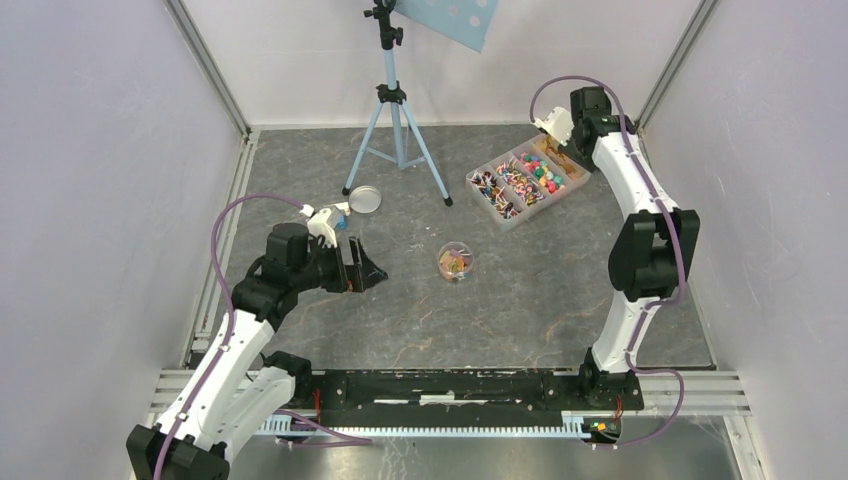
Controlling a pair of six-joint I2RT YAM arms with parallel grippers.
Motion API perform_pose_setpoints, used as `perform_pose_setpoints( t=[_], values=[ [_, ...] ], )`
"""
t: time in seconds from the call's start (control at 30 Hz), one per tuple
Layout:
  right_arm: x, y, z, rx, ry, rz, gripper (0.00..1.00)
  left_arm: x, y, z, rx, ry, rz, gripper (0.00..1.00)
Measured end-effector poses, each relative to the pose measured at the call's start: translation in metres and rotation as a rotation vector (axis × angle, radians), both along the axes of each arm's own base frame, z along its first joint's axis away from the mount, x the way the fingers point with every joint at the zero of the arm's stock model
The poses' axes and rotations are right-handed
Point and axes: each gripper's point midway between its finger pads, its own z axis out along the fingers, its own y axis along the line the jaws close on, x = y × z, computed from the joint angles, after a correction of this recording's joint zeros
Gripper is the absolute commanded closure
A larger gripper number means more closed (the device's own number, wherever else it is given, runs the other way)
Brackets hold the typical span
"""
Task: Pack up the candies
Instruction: Scoop the fake candies from the storage box.
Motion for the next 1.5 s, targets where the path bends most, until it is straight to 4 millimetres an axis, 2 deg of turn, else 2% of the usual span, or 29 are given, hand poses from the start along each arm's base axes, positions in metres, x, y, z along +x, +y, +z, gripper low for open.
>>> perform_pose_setpoints(
  t=[0.1,0.37,0.63,0.9,1.1,1.5],
  values=[
    [0.014,0.000,-0.001,-0.004,-0.014,0.007,1.00,0.000,0.000,0.000,0.000,0.001,0.000,0.00],
    [0.020,0.000,-0.007,-0.022,-0.003,0.031,1.00,0.000,0.000,-0.001,0.002,0.005,0.000,0.00],
    [0.029,0.003,-0.044,-0.019,0.059,0.043,1.00,0.000,0.000,-0.001,0.002,0.007,0.000,0.00],
    [0.042,0.008,-0.050,0.025,0.017,0.065,1.00,0.000,0.000,-0.002,0.003,0.006,0.001,0.00],
    [0.054,0.014,-0.066,0.084,-0.040,0.077,1.00,0.001,0.001,-0.002,0.007,0.005,0.007,0.00],
    [0.048,0.002,-0.082,0.217,-0.106,0.047,1.00,0.003,0.003,-0.003,0.017,0.002,0.021,0.00]
  ],
)
